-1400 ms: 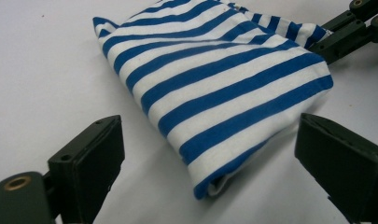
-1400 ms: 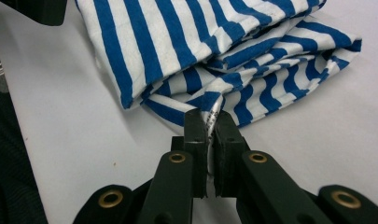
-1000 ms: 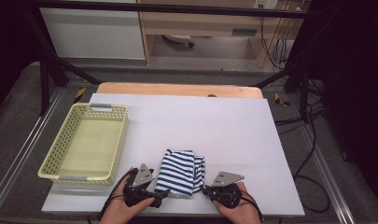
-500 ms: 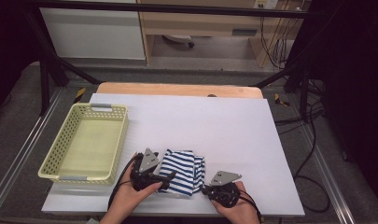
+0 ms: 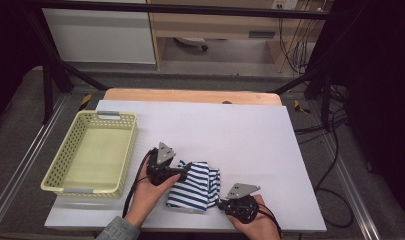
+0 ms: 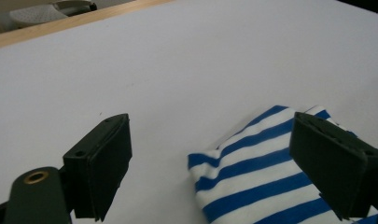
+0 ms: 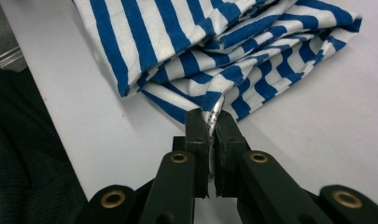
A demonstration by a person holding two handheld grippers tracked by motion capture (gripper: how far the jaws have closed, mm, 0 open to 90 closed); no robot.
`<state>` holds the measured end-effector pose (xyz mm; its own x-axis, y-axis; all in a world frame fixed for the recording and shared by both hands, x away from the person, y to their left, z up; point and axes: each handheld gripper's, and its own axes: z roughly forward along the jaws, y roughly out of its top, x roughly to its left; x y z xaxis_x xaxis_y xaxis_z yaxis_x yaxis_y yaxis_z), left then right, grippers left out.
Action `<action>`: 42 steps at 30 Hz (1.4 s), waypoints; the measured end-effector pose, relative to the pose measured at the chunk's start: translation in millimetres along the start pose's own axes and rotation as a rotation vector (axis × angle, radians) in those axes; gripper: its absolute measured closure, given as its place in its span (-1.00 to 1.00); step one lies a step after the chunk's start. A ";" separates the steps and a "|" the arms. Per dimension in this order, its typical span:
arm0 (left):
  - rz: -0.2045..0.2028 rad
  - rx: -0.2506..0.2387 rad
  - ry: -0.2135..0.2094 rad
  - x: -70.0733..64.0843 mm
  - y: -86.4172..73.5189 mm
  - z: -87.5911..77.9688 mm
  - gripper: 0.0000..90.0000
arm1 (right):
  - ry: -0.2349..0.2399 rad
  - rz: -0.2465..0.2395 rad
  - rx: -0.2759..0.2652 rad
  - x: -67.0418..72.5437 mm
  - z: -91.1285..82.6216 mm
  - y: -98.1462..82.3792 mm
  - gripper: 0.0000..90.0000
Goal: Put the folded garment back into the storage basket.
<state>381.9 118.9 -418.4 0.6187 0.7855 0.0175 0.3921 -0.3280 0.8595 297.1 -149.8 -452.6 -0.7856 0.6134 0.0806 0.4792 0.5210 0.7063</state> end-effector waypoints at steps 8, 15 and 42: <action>-0.039 0.034 0.010 15.3 -14.7 0.5 -0.74 | 0.008 -0.004 0.008 -1.7 -0.1 -0.2 0.92; -0.007 0.065 -0.009 8.7 -18.3 5.2 -0.74 | -0.001 -0.013 0.011 -0.9 -0.1 0.5 0.92; -0.069 0.155 -0.089 14.1 -27.0 32.6 0.30 | 0.004 -0.019 0.007 -2.2 0.6 -0.2 0.91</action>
<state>402.2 121.7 -458.0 0.6419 0.7615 -0.0898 0.5316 -0.3576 0.7678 298.9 -150.9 -453.4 -0.7961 0.6010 0.0701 0.4672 0.5370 0.7024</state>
